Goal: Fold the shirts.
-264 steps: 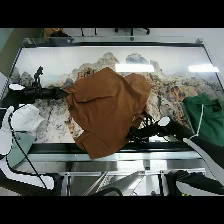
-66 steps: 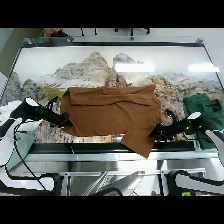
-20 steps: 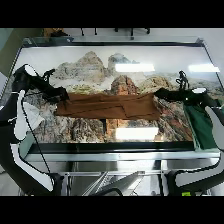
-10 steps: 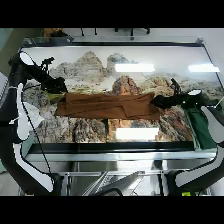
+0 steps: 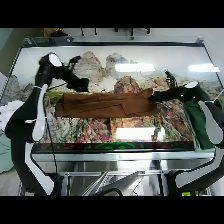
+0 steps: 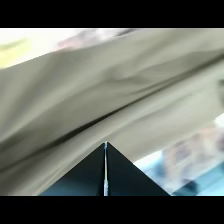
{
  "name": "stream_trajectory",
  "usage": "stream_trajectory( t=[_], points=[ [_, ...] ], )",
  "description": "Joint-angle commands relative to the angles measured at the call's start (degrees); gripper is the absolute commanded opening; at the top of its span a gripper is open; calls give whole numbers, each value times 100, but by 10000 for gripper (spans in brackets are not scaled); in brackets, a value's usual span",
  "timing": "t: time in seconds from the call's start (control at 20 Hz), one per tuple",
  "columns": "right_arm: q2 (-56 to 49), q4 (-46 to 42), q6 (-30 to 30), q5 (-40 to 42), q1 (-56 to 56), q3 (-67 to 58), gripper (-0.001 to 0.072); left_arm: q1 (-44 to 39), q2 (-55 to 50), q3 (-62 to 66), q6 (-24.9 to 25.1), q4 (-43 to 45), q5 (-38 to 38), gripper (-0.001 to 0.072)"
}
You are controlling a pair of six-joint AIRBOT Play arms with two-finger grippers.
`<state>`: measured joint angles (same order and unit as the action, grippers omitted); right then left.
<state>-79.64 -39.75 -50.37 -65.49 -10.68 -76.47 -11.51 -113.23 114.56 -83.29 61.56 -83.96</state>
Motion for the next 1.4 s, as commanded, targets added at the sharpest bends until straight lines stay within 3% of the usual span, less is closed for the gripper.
stream_trajectory(
  t=[0.0, 0.25, 0.4, 0.55, 0.7, 0.8, 0.9, 1.1, 1.35],
  points=[
    [402, -63, -426, -946, -328, -730, 22, -935, -605, -2, 94, -977, 920, 16],
    [787, -61, -909, -2367, -850, -2155, 22, -2334, -1453, 0, -81, -1777, 2946, 16],
    [831, -28, -977, -2741, -850, -2450, 22, -2835, -1685, 2, -114, -2315, 4061, 15],
    [831, 52, -1080, -2949, -839, -2461, 22, -2975, -1725, 24, -122, -2861, 4575, 15],
    [831, 184, -1145, -2955, -723, -2461, 22, -2529, -1615, 525, 61, -3080, 3276, 15],
    [815, 494, -1182, -2876, -516, -2459, 22, -1906, -1062, 577, 957, -3484, 2175, 12],
    [809, 726, -1182, -2494, -96, -2459, 22, -1064, -44, 179, 1316, -3797, 1408, 12],
    [568, 787, -1180, -1128, 1482, -2459, 23, 621, 2017, -555, 1484, -3866, 664, 14],
    [-767, 949, -951, 1486, 4166, -2459, 30, 2092, 3836, -1685, 2111, -3869, 507, 15]
  ],
)
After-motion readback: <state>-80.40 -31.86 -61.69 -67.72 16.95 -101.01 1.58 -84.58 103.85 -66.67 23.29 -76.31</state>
